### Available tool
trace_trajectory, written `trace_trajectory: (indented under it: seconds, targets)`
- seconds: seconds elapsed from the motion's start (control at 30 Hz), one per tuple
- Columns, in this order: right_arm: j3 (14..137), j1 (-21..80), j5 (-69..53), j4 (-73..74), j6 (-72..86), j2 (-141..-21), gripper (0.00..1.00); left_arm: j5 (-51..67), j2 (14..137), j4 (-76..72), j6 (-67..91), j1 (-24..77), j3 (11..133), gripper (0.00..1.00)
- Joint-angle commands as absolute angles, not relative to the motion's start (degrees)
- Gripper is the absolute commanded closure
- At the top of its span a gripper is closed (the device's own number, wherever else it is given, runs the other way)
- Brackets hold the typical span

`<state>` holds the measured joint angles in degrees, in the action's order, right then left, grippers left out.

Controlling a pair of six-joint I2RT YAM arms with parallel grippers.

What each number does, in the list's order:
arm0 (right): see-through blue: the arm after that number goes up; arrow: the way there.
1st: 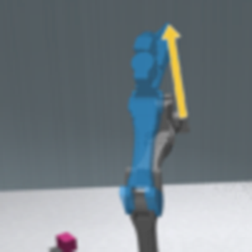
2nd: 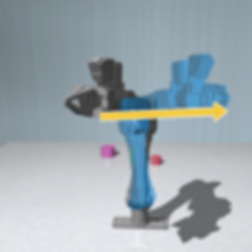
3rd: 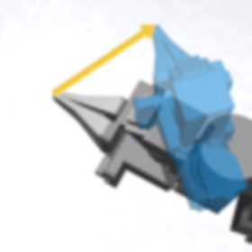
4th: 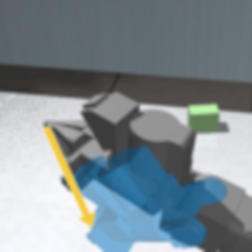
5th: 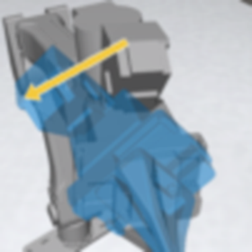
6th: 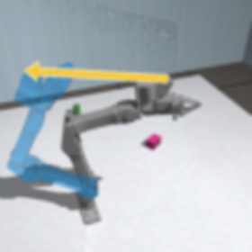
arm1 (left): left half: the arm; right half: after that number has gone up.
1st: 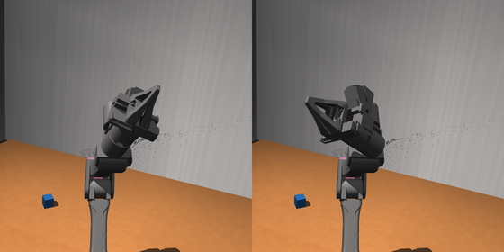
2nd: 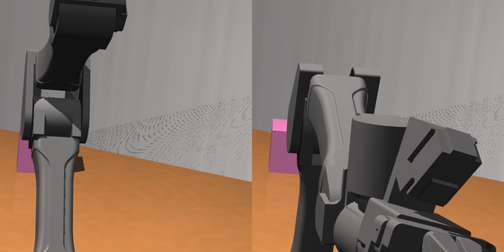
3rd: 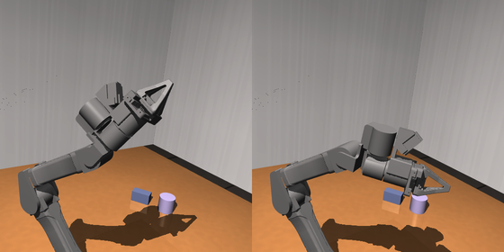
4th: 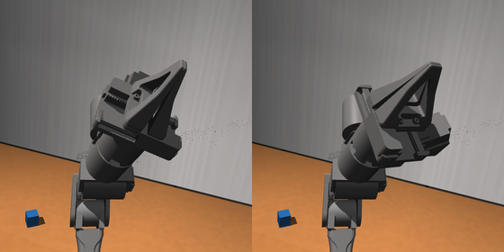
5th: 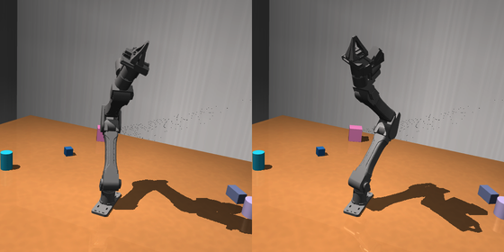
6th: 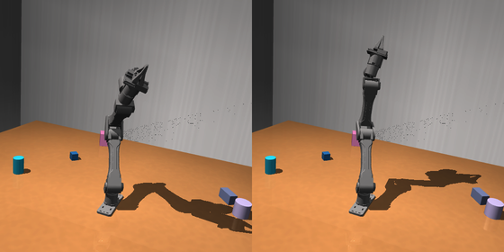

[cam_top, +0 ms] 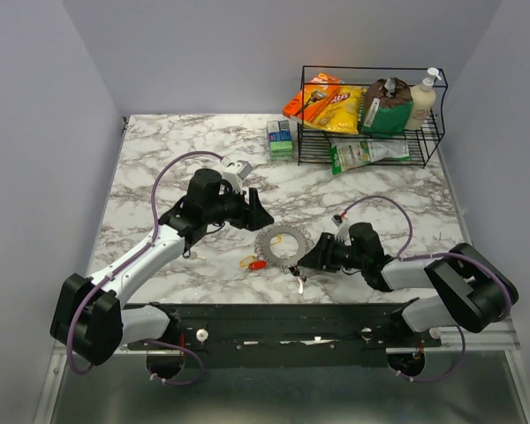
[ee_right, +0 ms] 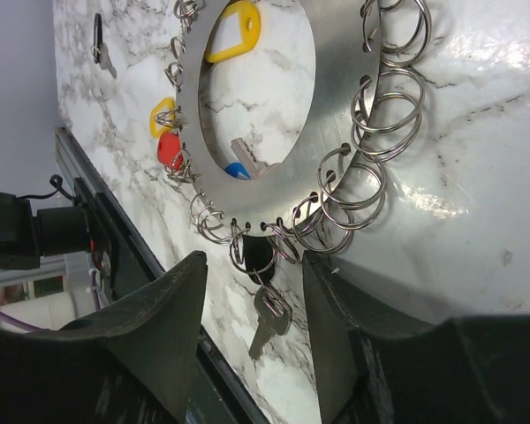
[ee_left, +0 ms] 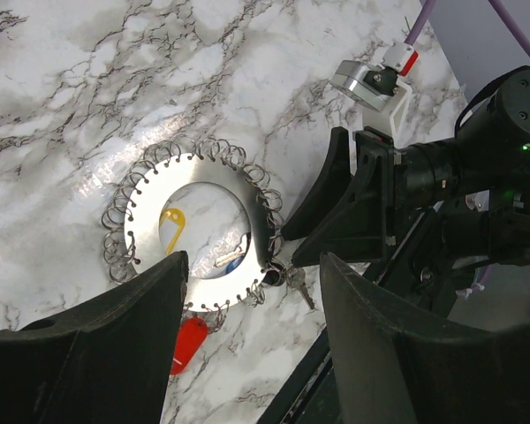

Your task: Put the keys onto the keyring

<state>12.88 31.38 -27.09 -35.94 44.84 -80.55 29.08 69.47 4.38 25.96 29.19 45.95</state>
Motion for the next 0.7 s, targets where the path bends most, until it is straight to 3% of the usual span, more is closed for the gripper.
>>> trace_trajectory:
  seconds: [0.0,0.67]
  targets:
    - [11.26,31.03,-25.49,-41.47,43.59,-81.39,0.44,29.97,69.43,4.22,25.05,28.92,45.7,0.3]
    - [5.89,31.03,-29.18,-66.17,49.48,-89.91,0.46,30.06,68.56,3.51,25.75,28.92,44.74,0.3]
